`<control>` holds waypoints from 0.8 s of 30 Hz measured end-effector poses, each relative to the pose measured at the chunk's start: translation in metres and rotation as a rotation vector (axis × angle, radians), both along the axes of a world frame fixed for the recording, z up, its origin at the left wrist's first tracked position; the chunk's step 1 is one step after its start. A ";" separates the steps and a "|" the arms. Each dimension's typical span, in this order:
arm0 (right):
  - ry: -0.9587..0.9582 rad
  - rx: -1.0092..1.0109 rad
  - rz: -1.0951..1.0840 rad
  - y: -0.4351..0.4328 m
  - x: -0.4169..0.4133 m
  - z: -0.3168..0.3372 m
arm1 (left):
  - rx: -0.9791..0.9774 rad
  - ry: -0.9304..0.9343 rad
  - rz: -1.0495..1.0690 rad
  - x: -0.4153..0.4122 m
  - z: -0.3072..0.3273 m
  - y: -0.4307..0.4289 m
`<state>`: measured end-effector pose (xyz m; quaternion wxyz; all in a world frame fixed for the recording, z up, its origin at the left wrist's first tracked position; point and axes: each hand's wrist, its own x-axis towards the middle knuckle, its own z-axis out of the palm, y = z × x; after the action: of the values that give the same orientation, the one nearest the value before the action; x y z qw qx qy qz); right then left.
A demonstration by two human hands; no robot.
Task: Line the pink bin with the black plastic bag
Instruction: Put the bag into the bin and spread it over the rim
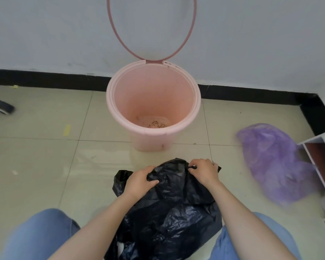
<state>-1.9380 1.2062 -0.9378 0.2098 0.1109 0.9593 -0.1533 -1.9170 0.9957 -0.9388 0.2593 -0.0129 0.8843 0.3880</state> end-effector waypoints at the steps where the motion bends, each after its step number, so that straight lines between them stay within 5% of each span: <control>1: 0.012 -0.028 -0.015 0.003 0.003 0.001 | 0.007 0.011 0.003 0.001 0.003 0.000; 7: 0.417 -0.212 -0.279 0.034 0.014 0.058 | 0.056 0.109 -0.067 -0.002 0.043 0.007; 11: 0.736 -0.079 -0.349 0.045 0.016 0.137 | 0.166 0.285 -0.149 -0.009 0.098 0.029; 16: 1.001 -0.186 -0.328 0.026 -0.010 0.224 | 0.245 0.609 -0.134 -0.013 0.158 0.035; 20: 1.003 -0.302 -0.115 -0.026 -0.044 0.256 | 0.220 0.700 0.127 -0.019 0.182 0.008; 24: 0.635 -0.430 0.192 -0.101 -0.073 0.246 | 0.248 0.554 0.479 -0.027 0.179 -0.028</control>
<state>-2.0107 1.1050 -0.6919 -0.0654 -0.0786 0.9285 -0.3569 -1.9435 0.9673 -0.7601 -0.0878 -0.0824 0.8392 0.5303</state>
